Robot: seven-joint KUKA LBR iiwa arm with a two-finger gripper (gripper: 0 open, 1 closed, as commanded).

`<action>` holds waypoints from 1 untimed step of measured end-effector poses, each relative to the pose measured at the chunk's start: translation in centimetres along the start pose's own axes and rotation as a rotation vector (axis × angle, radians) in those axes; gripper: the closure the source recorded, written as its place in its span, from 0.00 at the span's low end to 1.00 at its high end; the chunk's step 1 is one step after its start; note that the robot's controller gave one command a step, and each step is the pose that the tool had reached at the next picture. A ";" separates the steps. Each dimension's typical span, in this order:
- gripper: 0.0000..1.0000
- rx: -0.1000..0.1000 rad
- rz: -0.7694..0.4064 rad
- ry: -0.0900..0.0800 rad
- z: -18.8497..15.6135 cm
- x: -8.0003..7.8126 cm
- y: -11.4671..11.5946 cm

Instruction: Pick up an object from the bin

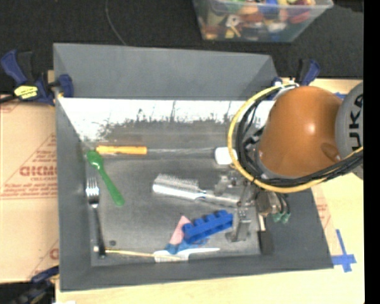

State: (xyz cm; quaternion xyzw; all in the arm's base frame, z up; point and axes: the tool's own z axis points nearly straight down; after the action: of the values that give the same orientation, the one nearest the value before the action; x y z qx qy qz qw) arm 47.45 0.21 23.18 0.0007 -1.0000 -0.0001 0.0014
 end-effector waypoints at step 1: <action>0.00 0.000 0.000 -0.006 -0.2 -0.2 0.0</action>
Offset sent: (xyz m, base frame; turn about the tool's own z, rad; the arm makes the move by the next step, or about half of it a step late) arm 0.0261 -0.0055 -0.1618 -0.1346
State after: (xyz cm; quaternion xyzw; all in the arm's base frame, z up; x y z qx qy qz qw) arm 47.61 0.21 23.37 0.0006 -1.0000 -0.0001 -0.0014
